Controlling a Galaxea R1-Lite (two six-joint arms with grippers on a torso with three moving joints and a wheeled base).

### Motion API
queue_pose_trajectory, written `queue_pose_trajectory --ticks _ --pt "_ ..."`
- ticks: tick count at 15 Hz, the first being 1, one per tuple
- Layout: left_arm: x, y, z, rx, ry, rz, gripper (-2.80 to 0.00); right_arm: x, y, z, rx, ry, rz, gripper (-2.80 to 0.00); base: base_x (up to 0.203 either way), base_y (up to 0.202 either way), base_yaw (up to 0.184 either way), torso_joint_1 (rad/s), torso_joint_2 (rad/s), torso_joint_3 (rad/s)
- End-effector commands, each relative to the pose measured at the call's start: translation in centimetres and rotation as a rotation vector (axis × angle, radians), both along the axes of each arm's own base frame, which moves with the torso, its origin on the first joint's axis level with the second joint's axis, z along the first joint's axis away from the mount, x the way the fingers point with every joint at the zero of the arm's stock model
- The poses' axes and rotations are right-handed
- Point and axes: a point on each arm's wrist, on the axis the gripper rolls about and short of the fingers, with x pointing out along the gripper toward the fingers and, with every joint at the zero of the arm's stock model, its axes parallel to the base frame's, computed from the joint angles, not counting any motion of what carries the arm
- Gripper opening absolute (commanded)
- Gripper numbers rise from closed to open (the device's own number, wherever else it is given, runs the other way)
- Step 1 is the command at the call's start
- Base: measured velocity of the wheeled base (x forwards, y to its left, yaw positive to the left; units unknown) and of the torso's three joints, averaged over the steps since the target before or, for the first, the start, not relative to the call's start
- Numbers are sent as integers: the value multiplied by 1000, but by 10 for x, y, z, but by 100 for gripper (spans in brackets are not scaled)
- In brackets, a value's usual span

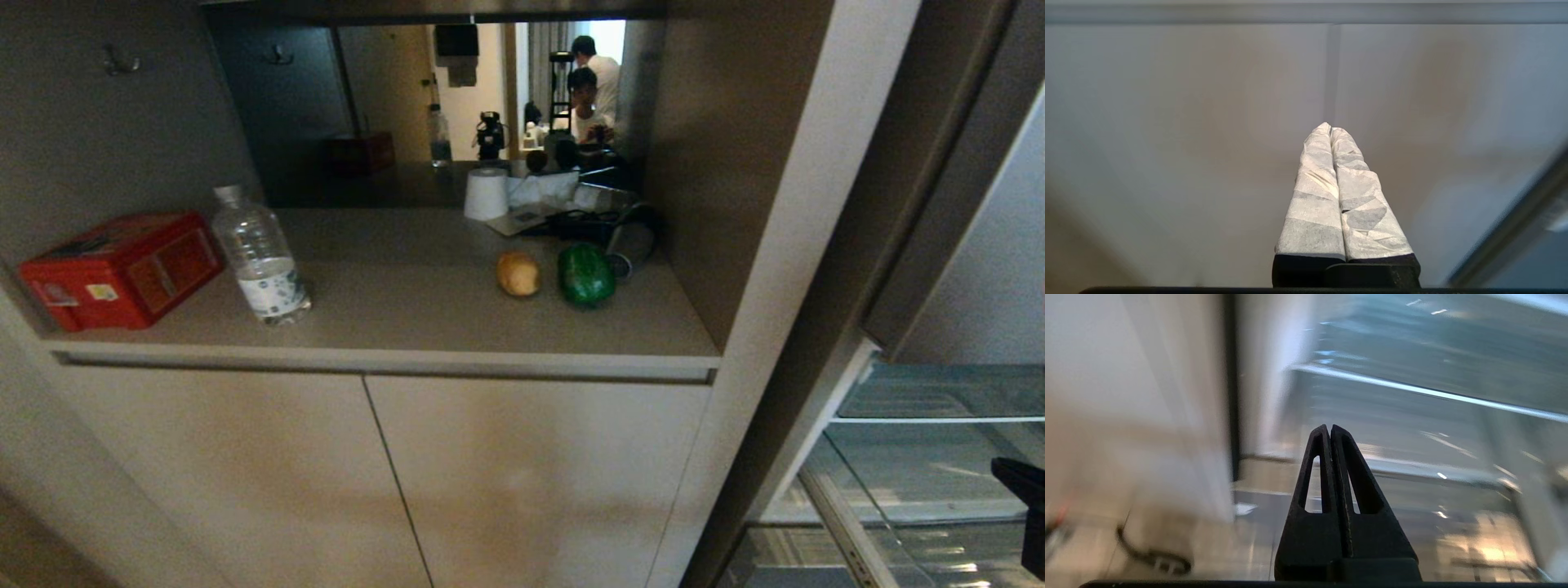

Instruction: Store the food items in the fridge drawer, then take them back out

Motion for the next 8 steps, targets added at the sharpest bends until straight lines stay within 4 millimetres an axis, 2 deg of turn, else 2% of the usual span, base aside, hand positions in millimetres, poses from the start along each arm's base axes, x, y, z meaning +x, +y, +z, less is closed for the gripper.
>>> queue_pose_trajectory --ticks 1,3,5,8 --pt "1 0 -3 0 11 -1 -280 -11 2 -13 -21 27 14 -280 0 -8 165 7 9 2" --pt "1 0 -3 0 10 -1 -280 -20 9 -26 -54 55 97 -280 0 -5 111 -1 2 3" --pt "1 0 -3 0 11 0 -280 -27 20 -32 -57 50 260 -280 0 0 0 0 0 0" --pt "1 0 -3 0 10 -1 -280 -30 37 -26 -12 6 588 -280 0 0 0 0 0 0"
